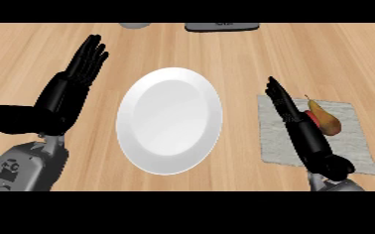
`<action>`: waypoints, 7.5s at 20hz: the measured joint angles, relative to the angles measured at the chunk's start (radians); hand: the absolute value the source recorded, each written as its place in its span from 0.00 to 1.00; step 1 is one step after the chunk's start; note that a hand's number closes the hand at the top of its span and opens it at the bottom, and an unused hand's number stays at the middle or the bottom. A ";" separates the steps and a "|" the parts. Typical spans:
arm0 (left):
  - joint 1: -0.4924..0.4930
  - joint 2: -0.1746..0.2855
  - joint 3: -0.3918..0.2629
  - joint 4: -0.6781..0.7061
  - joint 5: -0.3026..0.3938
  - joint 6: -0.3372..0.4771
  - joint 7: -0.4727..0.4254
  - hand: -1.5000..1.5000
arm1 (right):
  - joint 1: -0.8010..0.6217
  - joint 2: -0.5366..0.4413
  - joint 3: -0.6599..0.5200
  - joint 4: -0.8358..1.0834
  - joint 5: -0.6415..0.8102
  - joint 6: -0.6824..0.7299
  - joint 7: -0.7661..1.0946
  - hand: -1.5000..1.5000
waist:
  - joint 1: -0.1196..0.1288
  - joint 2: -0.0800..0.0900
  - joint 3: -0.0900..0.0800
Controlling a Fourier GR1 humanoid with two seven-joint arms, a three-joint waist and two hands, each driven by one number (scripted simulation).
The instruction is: Pick the bell pepper from the placemat and place it in the plate
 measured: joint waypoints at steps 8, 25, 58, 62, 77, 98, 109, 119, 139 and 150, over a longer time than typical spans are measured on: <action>-0.022 0.049 0.027 0.028 -0.050 0.014 0.025 0.50 | -0.151 -0.158 0.217 0.056 0.344 0.129 -0.091 1.00 | 0.056 -0.004 -0.037; 0.034 0.068 0.117 0.058 -0.065 -0.014 0.009 0.50 | -0.007 -0.134 0.221 0.226 0.664 -0.282 -0.518 0.00 | 0.013 0.013 -0.031; 0.002 0.003 0.161 0.100 -0.130 -0.056 0.012 0.50 | -0.077 -0.159 0.231 -0.067 1.480 0.529 0.608 0.00 | 0.014 0.016 -0.029; -0.006 -0.002 0.177 0.099 -0.138 -0.071 0.017 0.50 | -0.098 -0.145 0.175 0.005 1.496 0.517 0.574 0.00 | 0.015 0.016 -0.029; 0.009 -0.052 0.214 0.065 -0.180 -0.114 0.040 0.50 | -0.127 -0.068 0.043 0.265 1.599 0.425 0.452 0.00 | 0.018 0.014 -0.033; 0.049 -0.051 0.261 0.021 -0.190 -0.116 0.070 0.50 | 0.101 -0.024 -0.203 0.110 1.403 0.103 0.439 1.00 | -0.038 0.002 -0.032; 0.060 -0.061 0.255 0.021 -0.193 -0.131 0.049 0.50 | 0.354 0.053 -0.185 -0.503 1.132 0.209 0.434 1.00 | -0.015 0.008 -0.031; 0.009 -0.071 0.248 0.030 -0.194 -0.140 0.078 0.50 | 0.149 0.217 0.028 -0.648 1.086 0.337 0.627 1.00 | 0.014 0.015 -0.030; -0.017 -0.097 0.247 0.053 -0.217 -0.159 0.067 0.50 | -0.589 0.370 0.270 0.162 0.957 -0.046 0.972 1.00 | 0.036 0.020 -0.030; -0.020 -0.107 0.242 0.064 -0.223 -0.174 0.049 0.50 | -0.810 0.371 0.368 0.652 0.689 -0.341 0.908 0.00 | 0.065 0.026 -0.029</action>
